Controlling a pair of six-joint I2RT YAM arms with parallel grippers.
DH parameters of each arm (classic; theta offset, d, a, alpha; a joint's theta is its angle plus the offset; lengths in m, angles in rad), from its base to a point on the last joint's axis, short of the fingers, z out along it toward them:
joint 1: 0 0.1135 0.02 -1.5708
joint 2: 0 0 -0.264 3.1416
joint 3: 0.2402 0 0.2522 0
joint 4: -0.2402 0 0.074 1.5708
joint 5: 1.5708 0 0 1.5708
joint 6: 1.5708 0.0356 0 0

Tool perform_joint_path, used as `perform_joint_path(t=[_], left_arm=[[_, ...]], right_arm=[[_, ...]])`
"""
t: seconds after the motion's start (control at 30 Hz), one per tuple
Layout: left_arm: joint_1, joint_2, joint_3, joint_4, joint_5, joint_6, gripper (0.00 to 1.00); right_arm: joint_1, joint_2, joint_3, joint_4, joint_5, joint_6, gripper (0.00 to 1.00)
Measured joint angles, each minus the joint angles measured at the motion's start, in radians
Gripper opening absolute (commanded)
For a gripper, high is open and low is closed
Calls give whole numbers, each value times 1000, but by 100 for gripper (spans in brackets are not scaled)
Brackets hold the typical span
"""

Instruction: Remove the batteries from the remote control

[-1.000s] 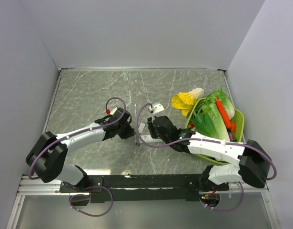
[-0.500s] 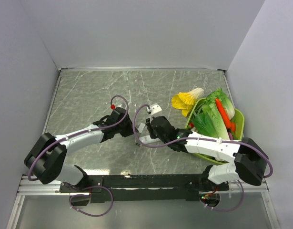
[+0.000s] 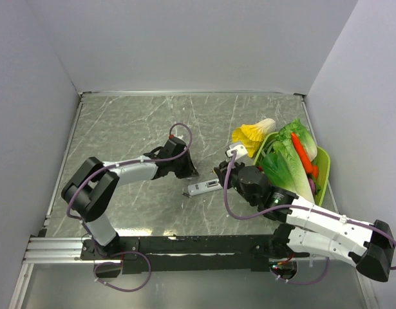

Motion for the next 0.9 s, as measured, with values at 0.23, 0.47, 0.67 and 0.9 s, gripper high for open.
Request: perform_joint_path(t=[0.23, 0.47, 0.67, 0.9], left_arm=[[0, 79, 18, -3, 21, 26, 1], [0, 88, 10, 2, 22, 26, 1], [-3, 109, -1, 38, 50, 26, 1], [-11, 124, -2, 44, 65, 26, 1]], right_arm=[[-2, -80, -91, -23, -10, 16, 0], [-14, -84, -129, 5, -13, 42, 0], [-49, -118, -206, 70, -52, 50, 0], [-53, -130, -225, 90, -103, 52, 0]])
